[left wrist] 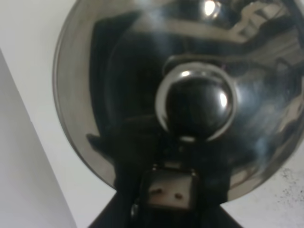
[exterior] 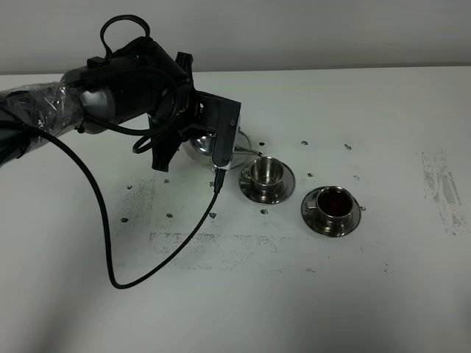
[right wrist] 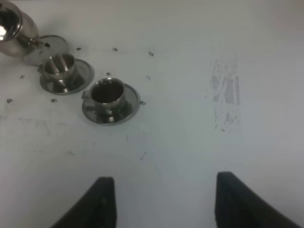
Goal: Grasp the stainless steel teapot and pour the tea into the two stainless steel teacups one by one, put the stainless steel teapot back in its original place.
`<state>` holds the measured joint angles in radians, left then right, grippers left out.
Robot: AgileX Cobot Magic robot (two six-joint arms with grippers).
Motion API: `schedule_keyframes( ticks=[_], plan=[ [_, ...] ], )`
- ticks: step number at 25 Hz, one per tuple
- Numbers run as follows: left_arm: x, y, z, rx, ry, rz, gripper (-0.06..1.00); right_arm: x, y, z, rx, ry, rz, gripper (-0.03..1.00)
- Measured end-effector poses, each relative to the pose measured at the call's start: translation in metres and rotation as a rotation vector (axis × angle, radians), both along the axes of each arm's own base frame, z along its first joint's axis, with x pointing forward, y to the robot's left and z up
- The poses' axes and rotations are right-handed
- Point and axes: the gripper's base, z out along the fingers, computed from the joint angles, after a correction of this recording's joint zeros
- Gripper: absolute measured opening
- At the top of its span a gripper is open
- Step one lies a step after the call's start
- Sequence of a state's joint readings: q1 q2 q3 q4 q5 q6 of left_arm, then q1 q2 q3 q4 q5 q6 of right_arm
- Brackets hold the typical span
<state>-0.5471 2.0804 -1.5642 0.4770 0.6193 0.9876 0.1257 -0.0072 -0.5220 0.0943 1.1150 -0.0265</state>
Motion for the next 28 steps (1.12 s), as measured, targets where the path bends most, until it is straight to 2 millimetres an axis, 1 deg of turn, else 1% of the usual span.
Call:
schedule_keyframes(
  ticks=[13, 28],
  plan=[
    [0.0004, -0.0013, 0.0008, 0.056, -0.012, -0.087, 0.19, 0.0000, 0.0000, 0.0000, 0.000, 0.000, 0.000, 0.45],
    [0.0017, -0.0055, 0.0031, 0.086, -0.056, -0.142, 0.19, 0.0000, 0.0000, 0.0000, 0.000, 0.000, 0.000, 0.45]
  ],
)
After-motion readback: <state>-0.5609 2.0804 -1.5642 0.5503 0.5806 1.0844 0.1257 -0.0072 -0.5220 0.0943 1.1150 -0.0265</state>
